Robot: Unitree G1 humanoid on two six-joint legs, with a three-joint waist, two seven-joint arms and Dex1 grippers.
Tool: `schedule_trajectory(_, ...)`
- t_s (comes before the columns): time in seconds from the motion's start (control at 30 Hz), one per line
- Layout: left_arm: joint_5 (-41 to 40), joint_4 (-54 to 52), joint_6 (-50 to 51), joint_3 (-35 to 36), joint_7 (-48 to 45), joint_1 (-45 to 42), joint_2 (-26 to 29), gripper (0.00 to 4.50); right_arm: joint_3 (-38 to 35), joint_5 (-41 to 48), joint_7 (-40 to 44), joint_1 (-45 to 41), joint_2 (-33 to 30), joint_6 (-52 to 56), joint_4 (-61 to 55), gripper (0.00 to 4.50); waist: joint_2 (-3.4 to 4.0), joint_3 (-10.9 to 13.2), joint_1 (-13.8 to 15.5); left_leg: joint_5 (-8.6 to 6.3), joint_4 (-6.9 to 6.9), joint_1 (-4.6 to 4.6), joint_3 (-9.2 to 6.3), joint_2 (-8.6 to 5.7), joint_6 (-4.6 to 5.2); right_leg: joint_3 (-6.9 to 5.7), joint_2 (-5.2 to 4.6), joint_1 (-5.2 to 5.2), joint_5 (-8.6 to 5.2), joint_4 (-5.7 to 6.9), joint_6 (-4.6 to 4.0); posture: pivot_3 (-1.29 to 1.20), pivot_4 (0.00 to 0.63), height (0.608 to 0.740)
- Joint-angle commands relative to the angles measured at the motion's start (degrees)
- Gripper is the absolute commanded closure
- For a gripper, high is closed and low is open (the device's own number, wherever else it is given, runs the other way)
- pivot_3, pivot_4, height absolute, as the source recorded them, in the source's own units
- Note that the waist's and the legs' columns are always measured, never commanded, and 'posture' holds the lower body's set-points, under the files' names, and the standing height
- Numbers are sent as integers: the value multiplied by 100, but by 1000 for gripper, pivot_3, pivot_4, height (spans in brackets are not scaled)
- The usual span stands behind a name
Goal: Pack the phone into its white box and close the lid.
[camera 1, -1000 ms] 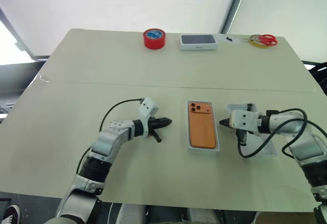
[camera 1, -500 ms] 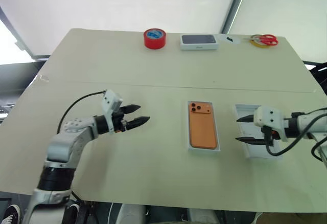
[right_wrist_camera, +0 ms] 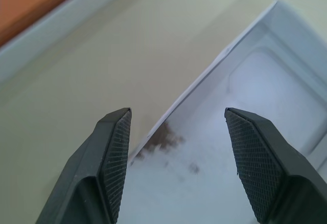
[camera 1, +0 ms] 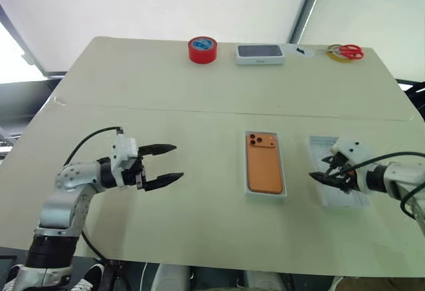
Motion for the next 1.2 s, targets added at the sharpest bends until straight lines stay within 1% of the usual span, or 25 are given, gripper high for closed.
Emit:
schedule_trajectory(0.03, 97, 61, -420, -22, -217, 42, 105, 607, -472, 525, -364, -275, 187, 1709, -772, 1478, 1, -1, -4, 0, -1, 0, 0, 0, 0, 0, 0, -1, 0, 0, 0, 0, 150, 740)
schedule_trajectory(0.07, 107, 109, -469, -34, -264, 40, 129, 607, -528, 711, -488, -483, 369, 2577, -1021, 1478, 3, -2, -14, 0, -2, 0, 0, 0, 0, 0, 0, -2, 0, 0, 1, 0, 150, 740)
schedule_trajectory(0.13, 149, 140, -465, -83, -266, 20, 147, 607, -564, 868, -685, -819, 583, 3752, -1247, 1478, 5, -2, -51, 2, -12, 0, 0, 1, -3, 0, 0, -9, 0, 1, 0, 0, 150, 740)
schedule_trajectory(0.2, 256, 249, -597, -97, -243, -43, 141, 607, -553, 1002, -929, -1109, 774, 4253, -1371, 1478, 5, -2, -84, 2, -19, -1, 1, 0, -3, 0, 0, -13, 0, 1, 0, 0, 150, 740)
schedule_trajectory(0.3, 267, 318, -641, -25, -225, -125, 188, 607, -289, 1382, -1410, -1425, 823, 4324, -1196, 1478, 6, -2, -114, 2, -23, -5, 1, -2, -2, 0, 0, -17, 0, 0, 0, 0, 150, 740)
schedule_trajectory(0.43, 277, 287, -705, 15, -215, -103, 275, 607, -56, 1374, -2127, -1898, 926, 4324, -647, 1478, 7, -3, -141, 3, -31, -10, 5, -3, -3, 3, 0, -28, 0, 0, 1, 0, 150, 740)
schedule_trajectory(0.53, 273, 306, -749, 16, -206, -118, 294, 607, 50, 1516, -2380, -2054, 905, 4324, -424, 1478, 7, -3, -133, 6, -43, -10, 8, -4, -6, 3, 0, -35, 0, 1, 1, 0, 150, 740)
schedule_trajectory(0.67, 260, 315, -962, 27, -287, -98, 297, 607, -12, 2059, -2710, -2033, 948, 4324, -194, 1478, 6, -3, -137, 7, -45, -11, 12, -4, -6, 3, 1, -37, 0, 2, 1, 0, 150, 740)
schedule_trajectory(0.8, 283, 289, -1109, 30, -220, -67, 258, 607, 48, 2354, -3239, -1968, 845, 4324, -296, 1478, 6, -3, -136, 7, -42, -11, 13, -4, -5, 3, 2, -36, 1, 7, 1, 0, 150, 740)
schedule_trajectory(0.93, 240, 207, -1042, -10, -114, -28, 209, 607, -46, 3015, -3651, -1869, 820, 4324, -314, 1478, 6, -3, -131, 7, -42, -11, 14, -4, -4, 4, 3, -35, 1, 8, 2, 0, 150, 740)
schedule_trajectory(1.0, 254, 164, -1049, -41, -62, 2, 179, 542, -124, 3296, -3915, -1811, 888, 4324, -263, 1991, 5, -4, -131, 7, -41, -11, 14, -4, -4, 3, 4, -35, 1, 9, 2, 0, 150, 740)
schedule_trajectory(1.03, 261, 139, -1051, -56, -35, 20, 161, 542, -119, 3375, -4066, -1801, 893, 4324, -239, 2333, 4, -4, -133, 7, -41, -11, 14, -4, -4, 3, 5, -34, 1, 9, 2, 0, 150, 740)
schedule_trajectory(1.17, 277, 32, -1035, -87, 27, 94, 122, 542, -131, 3573, -4693, -1858, 983, 4324, -63, 4326, 2, -6, -135, 7, -40, -10, 14, -4, -4, 3, 8, -33, 1, 11, 2, 0, 150, 740)
schedule_trajectory(1.2, 273, 13, -1021, -89, 38, 104, 124, 542, -118, 3628, -4809, -1898, 997, 4324, -19, 4426, -3, -9, -135, 7, -40, -9, 14, -4, -4, 4, 8, -32, 1, 11, 2, 0, 150, 740)
